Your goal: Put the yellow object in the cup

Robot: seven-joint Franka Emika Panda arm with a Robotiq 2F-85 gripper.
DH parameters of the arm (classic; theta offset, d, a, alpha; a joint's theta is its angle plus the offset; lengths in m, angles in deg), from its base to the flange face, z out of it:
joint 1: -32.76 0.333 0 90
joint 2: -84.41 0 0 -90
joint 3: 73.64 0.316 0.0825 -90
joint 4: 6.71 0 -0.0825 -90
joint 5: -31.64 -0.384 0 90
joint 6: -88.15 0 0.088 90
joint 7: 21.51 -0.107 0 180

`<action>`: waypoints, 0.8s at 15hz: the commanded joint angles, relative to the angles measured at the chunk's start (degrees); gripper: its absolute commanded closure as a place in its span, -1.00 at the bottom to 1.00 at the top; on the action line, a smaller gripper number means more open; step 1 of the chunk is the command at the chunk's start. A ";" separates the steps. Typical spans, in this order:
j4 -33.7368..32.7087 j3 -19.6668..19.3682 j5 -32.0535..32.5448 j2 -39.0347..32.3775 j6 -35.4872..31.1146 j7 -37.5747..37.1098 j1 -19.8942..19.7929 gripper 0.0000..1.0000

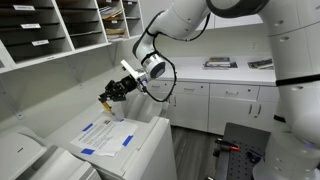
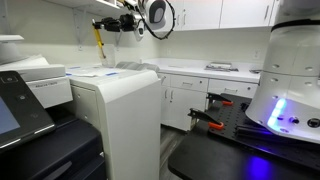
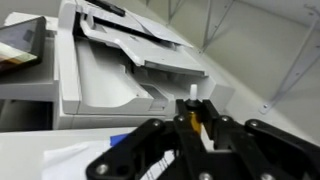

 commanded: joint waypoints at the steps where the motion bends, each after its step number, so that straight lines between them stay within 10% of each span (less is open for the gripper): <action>1: -0.07 -0.18 0.05 -0.04 0.13 -0.06 0.09 0.57; 12: -1.26 -0.59 -1.71 -0.50 -0.02 -0.48 -0.64 0.89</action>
